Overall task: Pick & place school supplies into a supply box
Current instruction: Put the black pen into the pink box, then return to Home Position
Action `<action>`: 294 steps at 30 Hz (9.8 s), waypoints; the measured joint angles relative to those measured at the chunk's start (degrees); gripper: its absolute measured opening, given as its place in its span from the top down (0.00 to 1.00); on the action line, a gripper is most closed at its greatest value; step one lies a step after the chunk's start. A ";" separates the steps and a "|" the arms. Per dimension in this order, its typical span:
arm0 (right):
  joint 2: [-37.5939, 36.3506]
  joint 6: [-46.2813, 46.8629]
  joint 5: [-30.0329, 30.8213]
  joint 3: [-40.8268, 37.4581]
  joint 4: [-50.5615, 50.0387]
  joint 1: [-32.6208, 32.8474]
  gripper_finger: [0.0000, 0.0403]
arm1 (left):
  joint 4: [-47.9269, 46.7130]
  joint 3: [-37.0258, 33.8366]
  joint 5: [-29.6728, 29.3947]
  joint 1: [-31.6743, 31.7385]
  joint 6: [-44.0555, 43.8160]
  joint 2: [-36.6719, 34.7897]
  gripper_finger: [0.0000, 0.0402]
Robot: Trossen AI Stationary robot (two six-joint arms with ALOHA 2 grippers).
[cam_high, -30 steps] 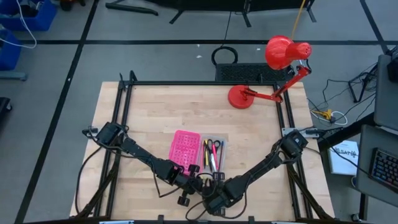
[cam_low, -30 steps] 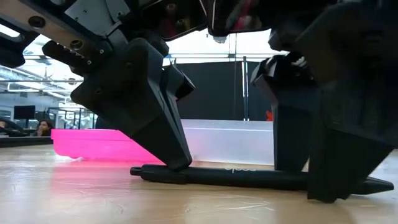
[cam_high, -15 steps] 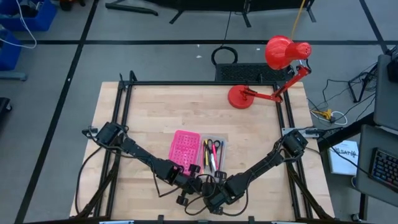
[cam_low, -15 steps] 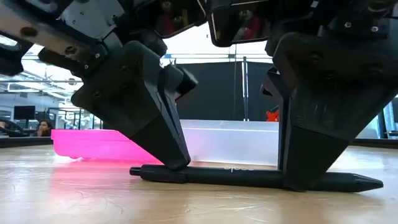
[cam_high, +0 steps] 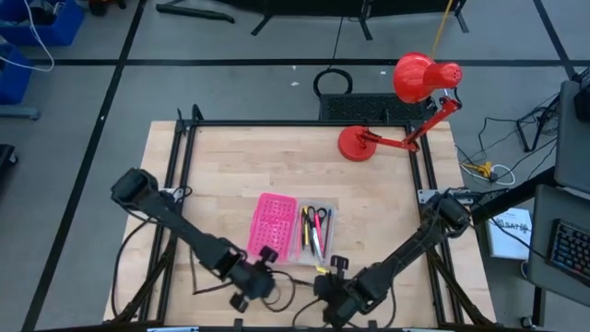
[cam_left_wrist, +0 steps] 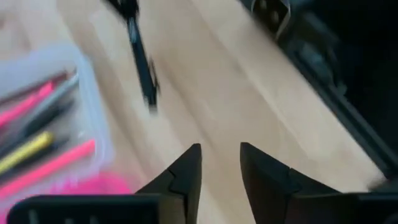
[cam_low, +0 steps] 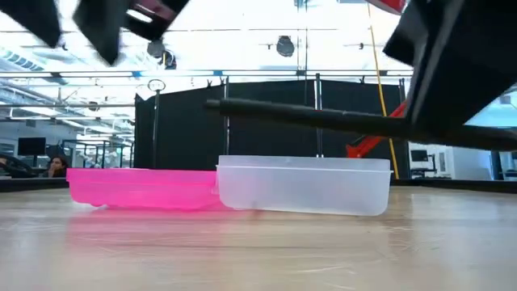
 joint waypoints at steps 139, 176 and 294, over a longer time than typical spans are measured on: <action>-104.35 -47.21 -8.43 -80.05 41.33 -25.59 1.00 | 13.22 -61.27 2.19 17.11 5.48 -99.52 1.00; -114.49 -45.64 -11.24 -87.67 38.16 -30.91 1.00 | 20.32 -68.27 3.16 17.53 6.43 -99.53 0.99; -114.14 -48.24 -11.33 -87.71 38.85 -30.90 1.00 | 20.68 -68.38 -0.49 17.42 4.04 -94.07 0.94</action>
